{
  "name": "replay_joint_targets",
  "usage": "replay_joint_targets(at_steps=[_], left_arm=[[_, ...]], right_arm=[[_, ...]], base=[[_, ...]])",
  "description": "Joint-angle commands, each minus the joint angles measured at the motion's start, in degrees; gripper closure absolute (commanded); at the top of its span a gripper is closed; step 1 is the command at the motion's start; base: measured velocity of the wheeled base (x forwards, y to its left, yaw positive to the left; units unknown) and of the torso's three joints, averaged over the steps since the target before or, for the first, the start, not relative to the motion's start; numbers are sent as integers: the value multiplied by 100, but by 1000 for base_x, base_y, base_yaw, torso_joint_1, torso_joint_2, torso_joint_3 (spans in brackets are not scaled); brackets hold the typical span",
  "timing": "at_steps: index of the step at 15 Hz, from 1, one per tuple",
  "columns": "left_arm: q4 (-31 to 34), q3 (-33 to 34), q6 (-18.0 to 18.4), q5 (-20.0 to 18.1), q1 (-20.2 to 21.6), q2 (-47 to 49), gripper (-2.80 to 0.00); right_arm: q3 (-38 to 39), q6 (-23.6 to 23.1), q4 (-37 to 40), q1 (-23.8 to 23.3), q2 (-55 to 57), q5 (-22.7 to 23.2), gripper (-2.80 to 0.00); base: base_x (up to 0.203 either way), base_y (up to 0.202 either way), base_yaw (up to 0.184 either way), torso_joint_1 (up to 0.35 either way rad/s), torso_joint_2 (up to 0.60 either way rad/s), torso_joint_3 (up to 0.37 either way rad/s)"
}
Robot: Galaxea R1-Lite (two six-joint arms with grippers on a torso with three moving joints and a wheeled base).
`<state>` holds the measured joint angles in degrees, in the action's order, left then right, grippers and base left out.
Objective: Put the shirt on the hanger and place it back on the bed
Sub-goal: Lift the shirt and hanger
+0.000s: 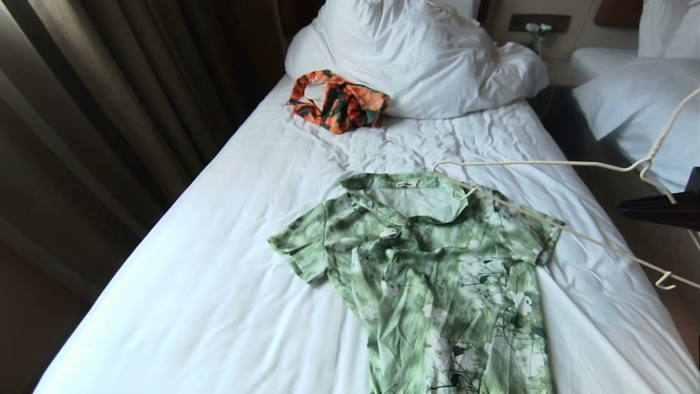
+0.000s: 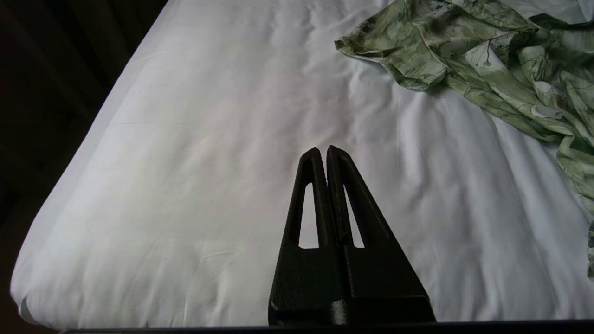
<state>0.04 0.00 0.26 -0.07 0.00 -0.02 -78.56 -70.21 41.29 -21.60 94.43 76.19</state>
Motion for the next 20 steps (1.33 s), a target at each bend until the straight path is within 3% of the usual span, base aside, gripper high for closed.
replay_joint_targets(at_steps=[1,7,10,12,16,20], left_arm=[[5,9,53,-10,0,2,0],[10,-27,52,26,0,2,0],[99,-533,101,-359,0,429,0],[83,-930,-2,-739,-3,1316,0],[-221,-1757,-188,-1864,-41,3715,0],[-990,-2770,-784,-2509,-892,6262,0]], right_arm=[[36,-33,23,-2,-88,153,0],[-99,-19,19,16,-17,282,0],[-176,3,19,-1,24,282,0],[-204,91,19,-16,5,291,0],[-212,100,19,-27,-3,299,0],[-259,95,16,-37,-48,299,0]], base=[[0,0,0,0,0,0],[0,0,0,0,0,0],[0,0,0,0,0,0],[0,0,0,0,0,0],[0,0,0,0,0,0],[0,0,0,0,0,0]])
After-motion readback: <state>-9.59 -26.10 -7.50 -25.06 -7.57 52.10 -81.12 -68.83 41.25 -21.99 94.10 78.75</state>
